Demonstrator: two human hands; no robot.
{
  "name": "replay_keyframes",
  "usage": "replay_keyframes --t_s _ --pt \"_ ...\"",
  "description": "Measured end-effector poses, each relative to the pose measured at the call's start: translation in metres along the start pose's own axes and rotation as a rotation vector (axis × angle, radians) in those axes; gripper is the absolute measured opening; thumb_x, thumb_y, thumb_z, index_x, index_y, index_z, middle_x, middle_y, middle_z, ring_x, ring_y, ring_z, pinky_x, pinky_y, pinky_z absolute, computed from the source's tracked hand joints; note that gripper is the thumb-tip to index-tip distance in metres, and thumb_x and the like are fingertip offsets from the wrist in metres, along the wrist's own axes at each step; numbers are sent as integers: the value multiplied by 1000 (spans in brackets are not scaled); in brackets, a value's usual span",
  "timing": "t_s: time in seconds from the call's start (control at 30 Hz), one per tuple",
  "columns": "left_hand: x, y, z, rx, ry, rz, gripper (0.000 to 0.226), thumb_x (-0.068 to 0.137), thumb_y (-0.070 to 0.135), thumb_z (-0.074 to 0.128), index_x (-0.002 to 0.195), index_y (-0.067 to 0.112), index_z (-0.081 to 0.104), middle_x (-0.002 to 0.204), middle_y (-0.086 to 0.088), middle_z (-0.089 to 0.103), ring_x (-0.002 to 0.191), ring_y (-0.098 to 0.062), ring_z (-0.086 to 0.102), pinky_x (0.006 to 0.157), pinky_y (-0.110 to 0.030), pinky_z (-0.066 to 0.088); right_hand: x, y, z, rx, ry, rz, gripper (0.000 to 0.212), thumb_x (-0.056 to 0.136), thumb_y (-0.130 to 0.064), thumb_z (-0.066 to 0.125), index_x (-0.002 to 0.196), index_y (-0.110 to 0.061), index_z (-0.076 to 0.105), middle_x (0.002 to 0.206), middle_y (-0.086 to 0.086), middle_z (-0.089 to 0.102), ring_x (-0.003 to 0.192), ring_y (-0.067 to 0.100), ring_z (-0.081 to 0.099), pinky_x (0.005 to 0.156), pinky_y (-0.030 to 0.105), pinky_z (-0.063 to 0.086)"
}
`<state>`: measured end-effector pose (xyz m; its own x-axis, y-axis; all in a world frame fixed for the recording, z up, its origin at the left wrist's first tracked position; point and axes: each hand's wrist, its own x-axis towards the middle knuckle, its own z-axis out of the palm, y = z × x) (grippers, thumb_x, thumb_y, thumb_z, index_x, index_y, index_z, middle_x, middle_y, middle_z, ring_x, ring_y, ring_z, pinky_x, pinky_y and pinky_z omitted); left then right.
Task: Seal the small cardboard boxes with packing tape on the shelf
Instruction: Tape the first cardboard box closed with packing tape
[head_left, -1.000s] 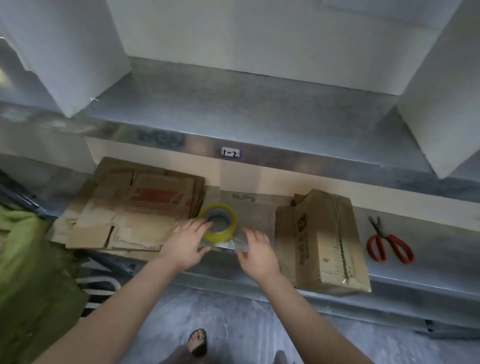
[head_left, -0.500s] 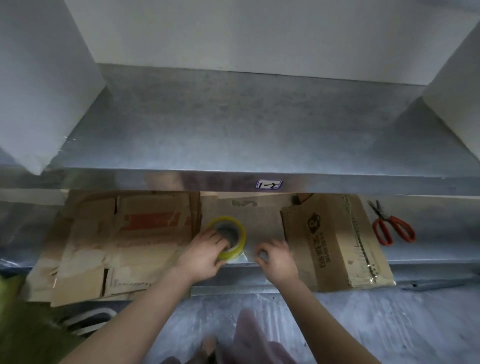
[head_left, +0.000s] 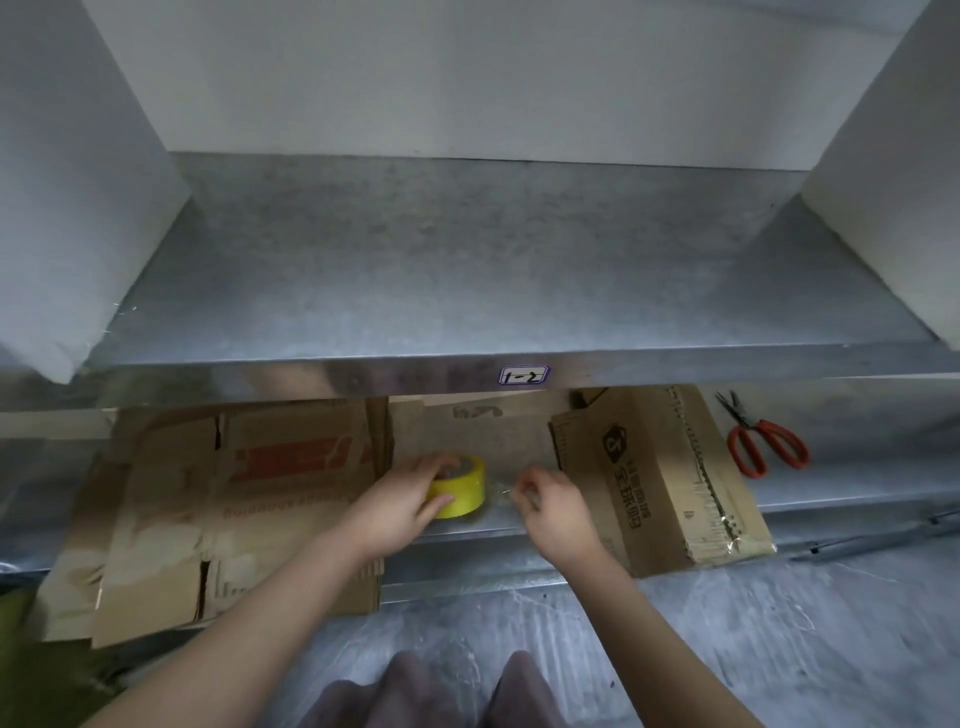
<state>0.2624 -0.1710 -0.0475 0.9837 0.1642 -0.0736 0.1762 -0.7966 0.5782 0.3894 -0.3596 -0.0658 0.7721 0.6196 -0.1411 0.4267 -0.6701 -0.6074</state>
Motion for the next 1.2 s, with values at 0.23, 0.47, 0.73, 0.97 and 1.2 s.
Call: replay_keyframes --t_s 0.23,0.47,0.73,0.97,1.2 --pt "-12 23 -14 -132 -57 -118 53 88 39 67 131 19 42 125 -1 48 114 -17 46 98 -32 39 -11 -13 -19 134 -29 135 11 93 -25 63 101 -18 61 82 -10 56 78 11 54 67 20 35" --pt "-26 56 -7 -129 177 -65 51 68 31 87 112 20 64 108 12 62 102 -8 57 84 -6 35 -42 -2 -53 285 -68 150 3 88 -31 69 87 -30 67 80 -4 68 80 11 63 70 21 44" --pt "-41 143 17 -156 311 -49 51 64 33 89 110 28 68 105 16 64 99 6 56 85 -8 39 -70 41 -118 584 -215 217 9 84 -12 76 85 -13 67 65 -3 65 45 -6 58 48 9 44" --pt "-43 235 62 -149 345 -132 49 65 47 85 107 49 60 102 31 59 100 10 55 81 -3 37 -98 113 -180 456 -179 61 12 81 -22 78 74 -24 69 65 -10 69 61 -2 61 57 12 46" --pt "-31 279 95 -83 333 -202 50 61 67 73 107 53 57 104 33 59 100 9 54 84 -9 39 -123 157 -215 293 -9 -173 18 84 -22 74 73 -33 65 73 -18 68 75 -9 60 65 4 40"
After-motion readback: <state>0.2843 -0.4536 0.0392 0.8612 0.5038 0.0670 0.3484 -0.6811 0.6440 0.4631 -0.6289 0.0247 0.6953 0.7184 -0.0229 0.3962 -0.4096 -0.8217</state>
